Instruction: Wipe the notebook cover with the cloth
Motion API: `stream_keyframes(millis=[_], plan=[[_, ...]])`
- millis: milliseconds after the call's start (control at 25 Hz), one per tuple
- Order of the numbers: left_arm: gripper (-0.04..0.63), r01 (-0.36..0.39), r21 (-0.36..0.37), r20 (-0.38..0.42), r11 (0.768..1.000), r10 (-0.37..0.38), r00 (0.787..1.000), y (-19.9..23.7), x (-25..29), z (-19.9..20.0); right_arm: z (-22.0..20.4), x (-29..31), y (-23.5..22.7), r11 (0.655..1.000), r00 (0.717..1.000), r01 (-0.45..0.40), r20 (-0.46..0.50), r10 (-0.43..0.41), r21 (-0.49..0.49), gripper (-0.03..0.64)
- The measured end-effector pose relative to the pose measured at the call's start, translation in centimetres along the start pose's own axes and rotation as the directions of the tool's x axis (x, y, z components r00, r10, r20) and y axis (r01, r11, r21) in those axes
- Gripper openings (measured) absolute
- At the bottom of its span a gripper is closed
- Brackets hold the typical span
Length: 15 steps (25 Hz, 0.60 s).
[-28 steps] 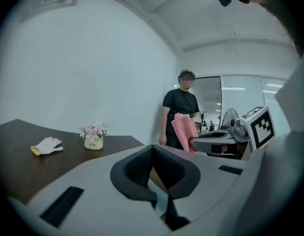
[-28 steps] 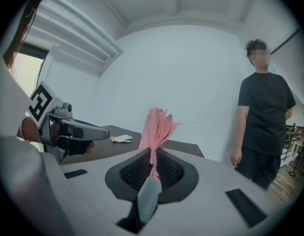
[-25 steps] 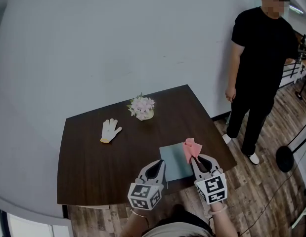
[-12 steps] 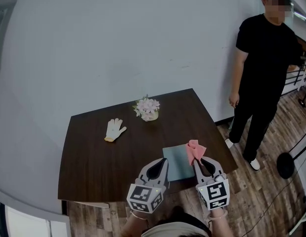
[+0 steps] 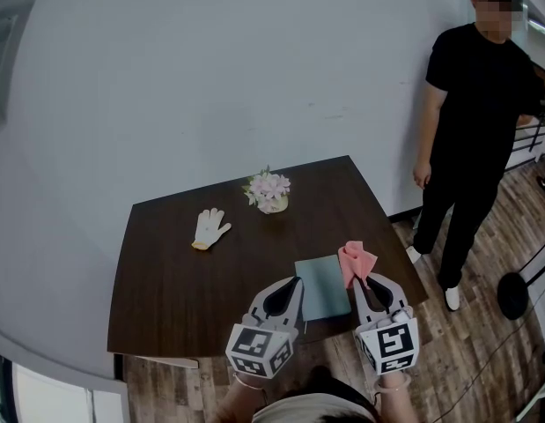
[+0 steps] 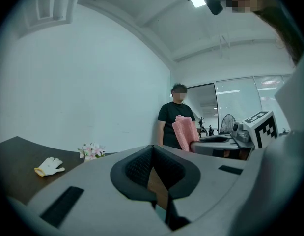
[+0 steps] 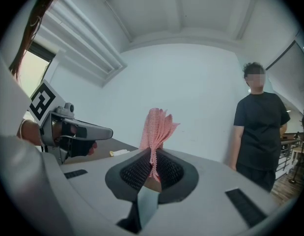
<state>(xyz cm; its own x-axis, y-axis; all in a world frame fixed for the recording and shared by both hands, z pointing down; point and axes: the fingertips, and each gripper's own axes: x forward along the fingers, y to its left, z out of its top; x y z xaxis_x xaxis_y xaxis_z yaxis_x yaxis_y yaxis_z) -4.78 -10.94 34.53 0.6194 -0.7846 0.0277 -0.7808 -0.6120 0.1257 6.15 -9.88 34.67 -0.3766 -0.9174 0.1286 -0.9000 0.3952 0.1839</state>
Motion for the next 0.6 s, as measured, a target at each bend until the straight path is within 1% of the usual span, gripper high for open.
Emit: stream_keyframes(millis=[80, 360, 600], plan=[[0.020, 0.003, -0.002, 0.003, 1.000, -0.003, 1.000, -0.1, 0.2, 0.2, 0.1, 0.1, -0.1, 1.000, 1.000, -0.002, 0.017, 0.002, 0.001, 0.031], [0.020, 0.016, -0.004, 0.023, 1.000, -0.016, 1.000, -0.6, 0.3, 1.1, -0.2, 0.1, -0.3, 1.000, 1.000, 0.003, 0.031, -0.003, 0.005, 0.031], [0.020, 0.016, -0.007, 0.017, 1.000, -0.016, 1.000, -0.5, 0.7, 0.7, -0.1, 0.4, -0.5, 1.000, 1.000, -0.001, 0.021, 0.001, 0.003, 0.031]])
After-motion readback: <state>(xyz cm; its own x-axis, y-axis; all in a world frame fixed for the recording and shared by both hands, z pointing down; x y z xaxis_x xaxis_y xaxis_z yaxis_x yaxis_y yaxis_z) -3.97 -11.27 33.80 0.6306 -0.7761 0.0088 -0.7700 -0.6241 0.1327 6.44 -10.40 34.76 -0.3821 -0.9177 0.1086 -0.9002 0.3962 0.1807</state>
